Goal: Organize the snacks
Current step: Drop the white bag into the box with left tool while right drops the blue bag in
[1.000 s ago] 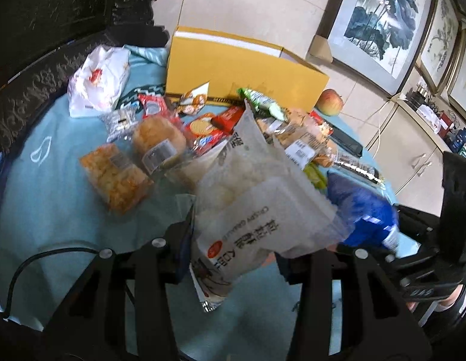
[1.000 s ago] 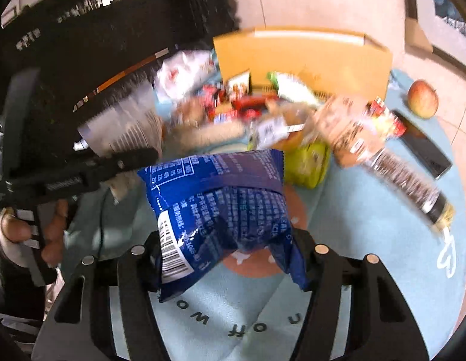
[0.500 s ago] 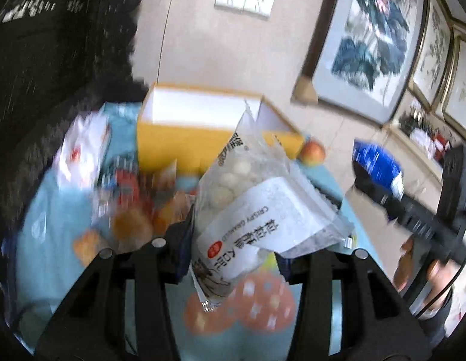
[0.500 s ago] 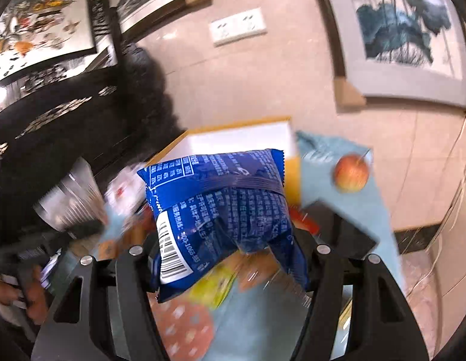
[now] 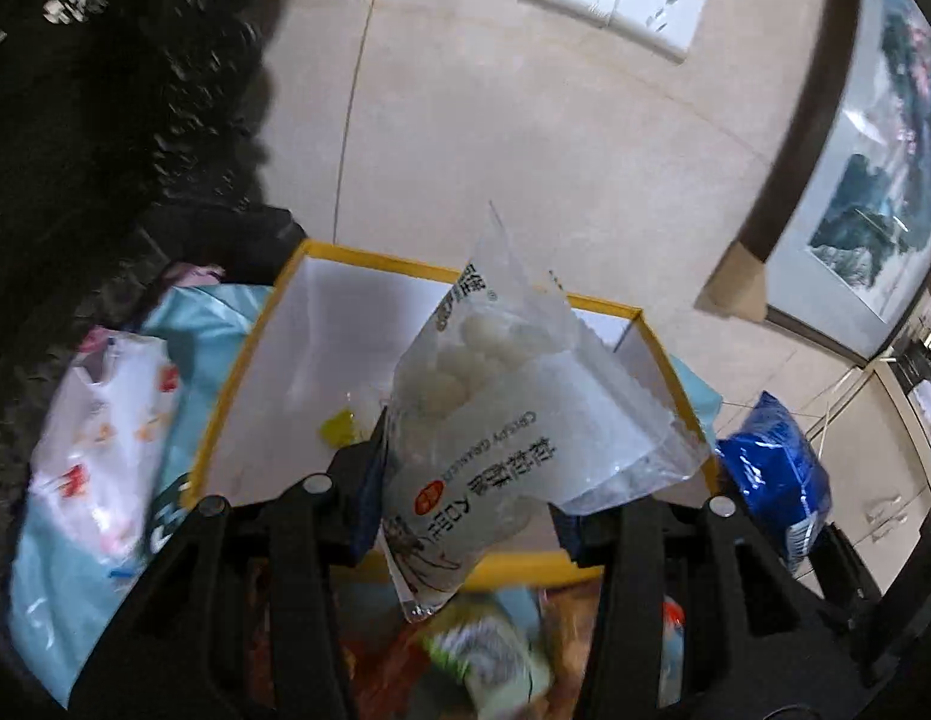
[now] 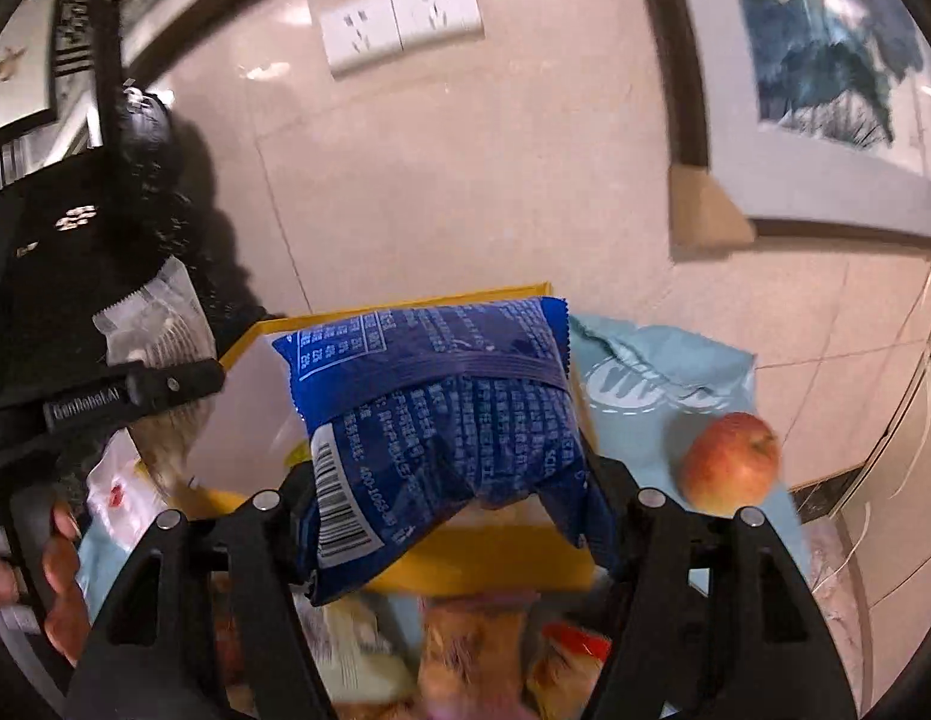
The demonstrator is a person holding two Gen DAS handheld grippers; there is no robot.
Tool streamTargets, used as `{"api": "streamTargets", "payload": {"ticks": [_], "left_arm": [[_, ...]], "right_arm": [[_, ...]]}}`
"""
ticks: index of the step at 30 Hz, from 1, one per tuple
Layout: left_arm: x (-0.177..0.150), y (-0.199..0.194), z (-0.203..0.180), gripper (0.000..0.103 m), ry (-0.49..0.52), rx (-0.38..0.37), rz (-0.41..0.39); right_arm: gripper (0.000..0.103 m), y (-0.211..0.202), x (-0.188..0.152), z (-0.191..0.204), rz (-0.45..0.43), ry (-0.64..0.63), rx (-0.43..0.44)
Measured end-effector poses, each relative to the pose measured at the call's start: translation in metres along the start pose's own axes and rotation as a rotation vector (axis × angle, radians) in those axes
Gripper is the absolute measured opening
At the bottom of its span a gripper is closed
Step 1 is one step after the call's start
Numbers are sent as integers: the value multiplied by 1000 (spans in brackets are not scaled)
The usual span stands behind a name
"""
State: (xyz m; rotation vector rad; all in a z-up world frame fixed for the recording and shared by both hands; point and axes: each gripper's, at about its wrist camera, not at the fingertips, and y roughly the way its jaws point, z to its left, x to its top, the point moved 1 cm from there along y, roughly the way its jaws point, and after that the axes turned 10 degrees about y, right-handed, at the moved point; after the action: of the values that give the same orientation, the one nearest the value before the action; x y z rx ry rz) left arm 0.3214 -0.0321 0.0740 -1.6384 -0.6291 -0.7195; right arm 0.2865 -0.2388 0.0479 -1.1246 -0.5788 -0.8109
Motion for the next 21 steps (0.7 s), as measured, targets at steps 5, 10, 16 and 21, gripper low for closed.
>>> {"api": "streamTargets", "payload": {"ticks": [5, 10, 16, 21], "left_arm": [[-12, 23, 9, 96, -43, -9, 10], [-24, 3, 16, 97, -64, -38, 6], [-55, -57, 10, 99, -29, -88, 29], [-86, -115, 7, 101, 8, -86, 2]], "right_arm": [[90, 23, -8, 11, 48, -90, -69], [101, -20, -17, -7, -3, -32, 22], [102, -76, -31, -16, 32, 84, 163], [102, -109, -59, -11, 64, 100, 149]]}}
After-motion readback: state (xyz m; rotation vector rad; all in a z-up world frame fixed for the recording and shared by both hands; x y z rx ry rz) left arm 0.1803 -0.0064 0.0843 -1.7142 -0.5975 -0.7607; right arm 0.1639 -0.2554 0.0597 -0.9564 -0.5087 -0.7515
